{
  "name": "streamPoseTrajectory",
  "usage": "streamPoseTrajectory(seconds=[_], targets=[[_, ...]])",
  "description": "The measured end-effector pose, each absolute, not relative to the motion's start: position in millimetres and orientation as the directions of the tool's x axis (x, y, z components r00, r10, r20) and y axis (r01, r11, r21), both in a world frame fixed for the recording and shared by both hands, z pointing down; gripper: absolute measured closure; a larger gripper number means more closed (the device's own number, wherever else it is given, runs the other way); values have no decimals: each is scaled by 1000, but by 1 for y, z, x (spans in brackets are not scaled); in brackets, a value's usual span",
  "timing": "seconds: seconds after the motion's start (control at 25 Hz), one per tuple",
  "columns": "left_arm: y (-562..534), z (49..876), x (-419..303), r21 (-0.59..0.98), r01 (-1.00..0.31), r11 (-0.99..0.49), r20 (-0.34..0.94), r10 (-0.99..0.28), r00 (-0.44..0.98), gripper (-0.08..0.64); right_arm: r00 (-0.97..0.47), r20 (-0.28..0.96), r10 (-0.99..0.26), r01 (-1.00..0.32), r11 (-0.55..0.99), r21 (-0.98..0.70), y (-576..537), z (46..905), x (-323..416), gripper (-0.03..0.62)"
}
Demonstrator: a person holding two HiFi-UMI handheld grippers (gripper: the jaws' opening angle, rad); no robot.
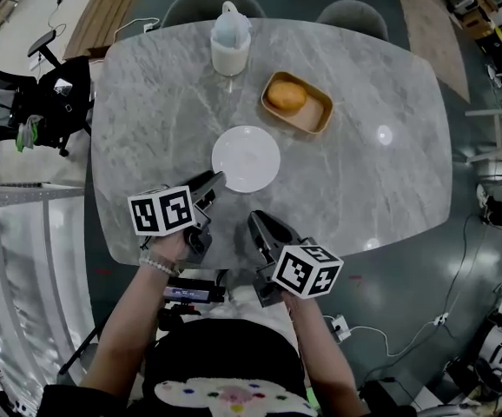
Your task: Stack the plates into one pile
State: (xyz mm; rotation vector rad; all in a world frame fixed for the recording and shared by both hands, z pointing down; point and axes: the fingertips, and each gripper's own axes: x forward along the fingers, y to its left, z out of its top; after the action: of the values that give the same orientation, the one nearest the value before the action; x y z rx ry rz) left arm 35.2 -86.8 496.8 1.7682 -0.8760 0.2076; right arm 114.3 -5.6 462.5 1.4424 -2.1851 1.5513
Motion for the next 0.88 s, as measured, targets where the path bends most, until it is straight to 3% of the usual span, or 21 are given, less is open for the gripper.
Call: streamPoseTrajectory(seconds=[0.04,0.28,0.48,0.88], targets=[[-91,490,30,722,-674,-158,540,-479,692,433,-531,550,-645,-750,55,-660,-10,456,116,593],[-109,431,7,500,-787,-362,518,-603,606,543,-505,493,-709,-832,248,-497,-31,407,111,591],[-110,369,6,355,-788,-503,437,-656,616,549,-482,462,-744,-876,397,-275,-37,373,102,591],[-80,314,-7,193,-779,-596,381,-686,619,549,-475,380,-793,-878,458,-142,-42,326,104,591]])
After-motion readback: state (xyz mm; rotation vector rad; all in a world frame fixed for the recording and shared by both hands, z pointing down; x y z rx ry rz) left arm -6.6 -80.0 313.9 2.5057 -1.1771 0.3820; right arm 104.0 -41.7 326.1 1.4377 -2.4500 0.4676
